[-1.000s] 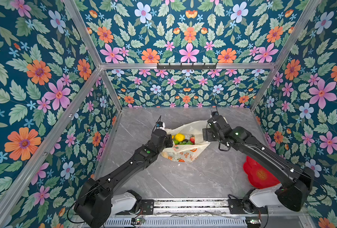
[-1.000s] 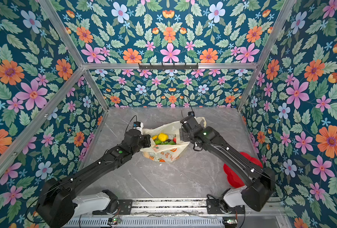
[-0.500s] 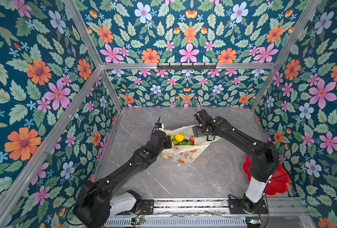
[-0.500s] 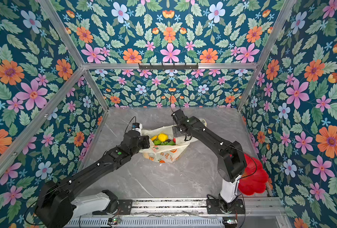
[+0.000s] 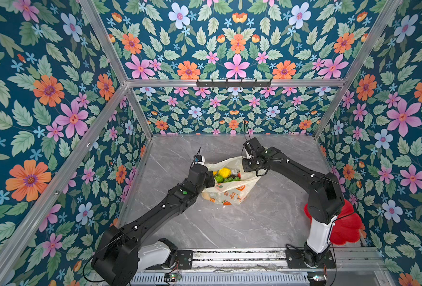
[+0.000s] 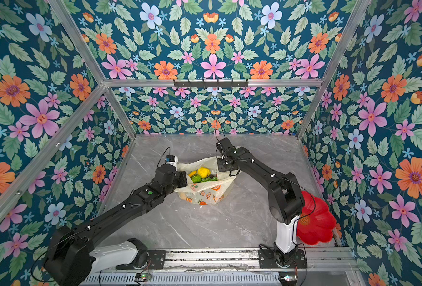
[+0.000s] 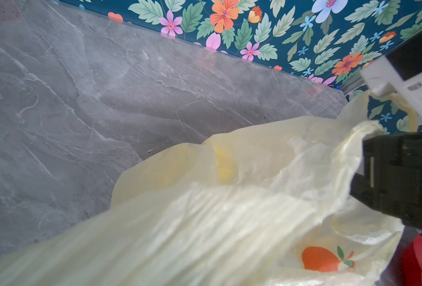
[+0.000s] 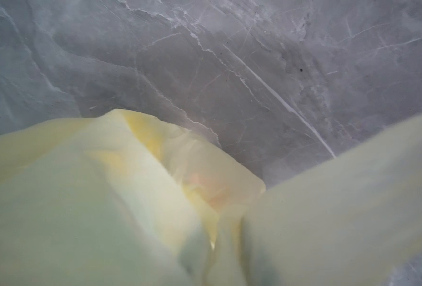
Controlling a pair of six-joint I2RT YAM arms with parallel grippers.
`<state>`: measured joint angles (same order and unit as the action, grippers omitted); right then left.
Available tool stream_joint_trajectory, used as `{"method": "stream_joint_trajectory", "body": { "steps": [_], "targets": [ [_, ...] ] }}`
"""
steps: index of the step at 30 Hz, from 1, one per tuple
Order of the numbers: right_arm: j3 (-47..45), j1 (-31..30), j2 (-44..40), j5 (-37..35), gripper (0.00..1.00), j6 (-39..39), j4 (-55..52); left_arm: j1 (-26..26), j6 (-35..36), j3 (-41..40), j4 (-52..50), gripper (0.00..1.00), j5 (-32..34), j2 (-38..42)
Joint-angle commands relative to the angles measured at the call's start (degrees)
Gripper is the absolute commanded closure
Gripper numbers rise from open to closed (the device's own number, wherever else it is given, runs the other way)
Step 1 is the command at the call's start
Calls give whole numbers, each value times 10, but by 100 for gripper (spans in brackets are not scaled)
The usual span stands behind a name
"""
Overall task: Take fruits out of the plastic bag
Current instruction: Spread open the plastic bag at the center of the table.
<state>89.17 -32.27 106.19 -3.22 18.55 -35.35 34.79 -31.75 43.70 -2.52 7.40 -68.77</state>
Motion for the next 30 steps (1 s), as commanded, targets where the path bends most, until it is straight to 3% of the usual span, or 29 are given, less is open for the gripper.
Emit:
{"method": "stream_joint_trajectory", "body": {
  "steps": [1,5,9,12,16,23,30],
  "targets": [
    [-20,12,-34,62,100,13,43,-13,-4,3,-3,100,19,-1],
    [-81,58,-136,178,100,47,100,-60,9,4,-16,100,18,8],
    [-186,161,-226,311,100,148,217,-152,9,-14,20,100,-52,26],
    [-219,197,-237,327,100,165,227,-203,-7,-19,56,100,-116,6],
    [-240,192,-213,359,100,177,251,-175,13,24,56,100,-134,-50],
    [-204,158,-175,343,100,154,242,-89,61,104,24,100,-130,-130],
    [-150,157,-157,295,100,116,179,-75,48,73,23,100,-97,-94]
  ]
}}
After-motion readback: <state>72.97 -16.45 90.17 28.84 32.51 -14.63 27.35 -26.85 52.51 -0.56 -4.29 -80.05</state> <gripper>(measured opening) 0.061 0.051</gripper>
